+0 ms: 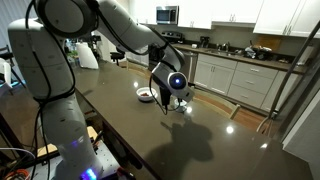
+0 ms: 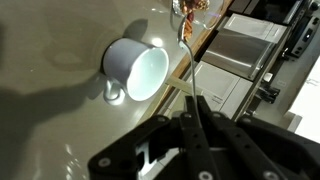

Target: Transfer one spoon of contents from the bowl to the white cup

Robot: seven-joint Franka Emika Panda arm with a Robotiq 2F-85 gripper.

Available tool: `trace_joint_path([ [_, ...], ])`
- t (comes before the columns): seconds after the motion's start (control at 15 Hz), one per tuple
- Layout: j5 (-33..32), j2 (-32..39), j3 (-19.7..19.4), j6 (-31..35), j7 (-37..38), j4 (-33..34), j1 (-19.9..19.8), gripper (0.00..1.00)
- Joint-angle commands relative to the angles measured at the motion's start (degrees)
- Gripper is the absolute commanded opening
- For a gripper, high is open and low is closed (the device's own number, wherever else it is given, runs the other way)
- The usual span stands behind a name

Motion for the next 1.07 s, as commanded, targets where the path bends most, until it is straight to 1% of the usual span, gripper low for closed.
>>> trace_joint_path([
  [0.0, 0.93, -1.56, 0.15, 0.49, -1.71, -1.49, -1.12, 0.04],
  [0.87, 0.4, 0.21, -0.62, 3.45, -1.0, 1.18, -1.4, 0.04],
  [1.0, 0.72, 0.68, -1.76, 3.47, -1.16, 1.88, -0.62, 0.04],
])
